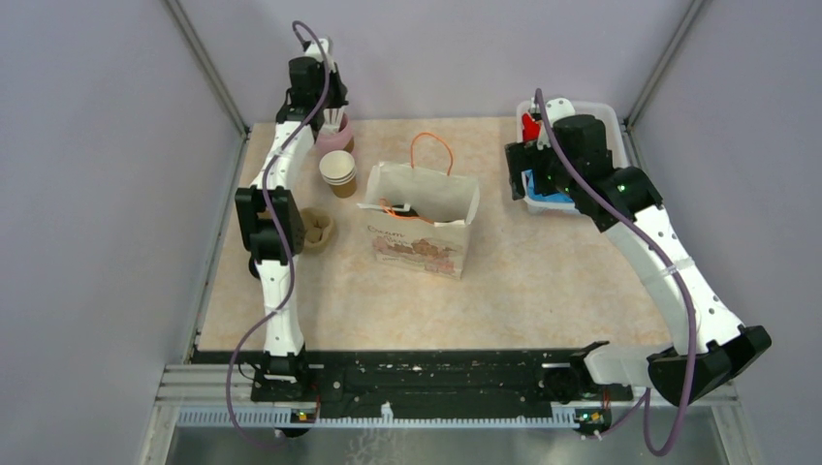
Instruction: Pack the takeout coffee
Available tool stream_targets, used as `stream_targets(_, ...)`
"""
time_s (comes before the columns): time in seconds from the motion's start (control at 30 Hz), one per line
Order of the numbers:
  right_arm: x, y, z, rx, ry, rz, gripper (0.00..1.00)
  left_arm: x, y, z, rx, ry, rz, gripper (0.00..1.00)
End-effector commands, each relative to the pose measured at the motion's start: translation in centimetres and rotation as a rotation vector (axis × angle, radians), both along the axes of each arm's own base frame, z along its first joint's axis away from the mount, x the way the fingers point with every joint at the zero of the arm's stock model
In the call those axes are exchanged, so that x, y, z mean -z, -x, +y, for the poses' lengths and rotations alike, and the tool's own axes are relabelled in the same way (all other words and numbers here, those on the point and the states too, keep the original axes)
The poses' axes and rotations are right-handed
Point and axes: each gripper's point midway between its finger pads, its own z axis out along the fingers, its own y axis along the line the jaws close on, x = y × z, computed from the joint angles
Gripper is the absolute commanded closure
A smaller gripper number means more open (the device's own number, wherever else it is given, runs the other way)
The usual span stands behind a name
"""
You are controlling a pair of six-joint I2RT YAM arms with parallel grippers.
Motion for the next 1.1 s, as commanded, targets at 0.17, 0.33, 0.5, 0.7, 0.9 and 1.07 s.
stream_targets(0.17,-3.0,0.2,-0.1,0.0,-0.063,-0.091,0.01,-7.5,1.0,0.3,-0.007,-0.069,-0.16,1.0)
stream_targets(0.33,-3.7,0.9,-0.4,0.008,-0.091,-0.115,0.01,-10.0,1.9,0.4,0.001,-0.09,-0.203,1.0)
stream_targets(0.5,-4.1,1.4,-0.5,0.012,-0.115,-0.126,0.01,-12.4,3.1,0.8,-0.007,-0.109,-0.234,1.0)
stream_targets(0.7,-4.9,1.8,-0.3,0.012,-0.154,-0.142,0.01,-12.2,3.7,0.9,-0.012,-0.093,-0.205,0.75)
stream_targets(0.9,-4.8,2.2,-0.7,0.032,-0.159,-0.138,0.01,-7.6,2.6,0.1,0.033,-0.085,-0.102,0.57)
stream_targets(1.07,-4.5,1.6,-0.3,0.022,-0.151,-0.128,0.01,-5.2,1.8,0.1,0.025,-0.089,-0.06,0.49)
